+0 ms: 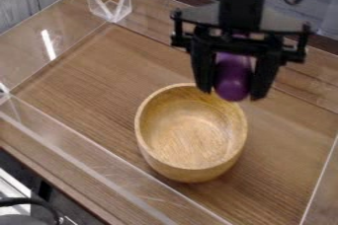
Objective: Remove the eggplant from inside the wooden bowl and put it on the table
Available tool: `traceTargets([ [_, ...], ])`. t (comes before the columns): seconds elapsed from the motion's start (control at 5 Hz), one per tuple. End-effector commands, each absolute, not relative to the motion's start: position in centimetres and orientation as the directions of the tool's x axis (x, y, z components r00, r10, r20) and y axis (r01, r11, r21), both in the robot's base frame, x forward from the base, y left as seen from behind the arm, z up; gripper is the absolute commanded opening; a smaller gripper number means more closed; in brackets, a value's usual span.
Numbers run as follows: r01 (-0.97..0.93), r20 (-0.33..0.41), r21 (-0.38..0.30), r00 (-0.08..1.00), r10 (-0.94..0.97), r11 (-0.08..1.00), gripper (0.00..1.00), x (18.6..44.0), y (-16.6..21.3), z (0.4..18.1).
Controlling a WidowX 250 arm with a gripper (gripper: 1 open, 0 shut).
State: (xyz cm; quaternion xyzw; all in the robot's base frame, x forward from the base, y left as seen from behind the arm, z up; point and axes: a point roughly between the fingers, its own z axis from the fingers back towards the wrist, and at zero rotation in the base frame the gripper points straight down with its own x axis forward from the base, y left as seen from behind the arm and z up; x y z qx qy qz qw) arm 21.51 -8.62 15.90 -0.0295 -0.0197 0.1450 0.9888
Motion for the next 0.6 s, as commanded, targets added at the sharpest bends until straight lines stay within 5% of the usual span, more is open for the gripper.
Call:
traceTargets([
  [0.0, -0.228, 0.082, -0.091, 0.968, 0.235, 0.969, 0.0, 22.1, -8.4, 15.7],
  [0.4, -0.194, 0.085, -0.086, 0.976, 0.201, 0.977, 0.0, 23.9, -6.5, 13.7],
])
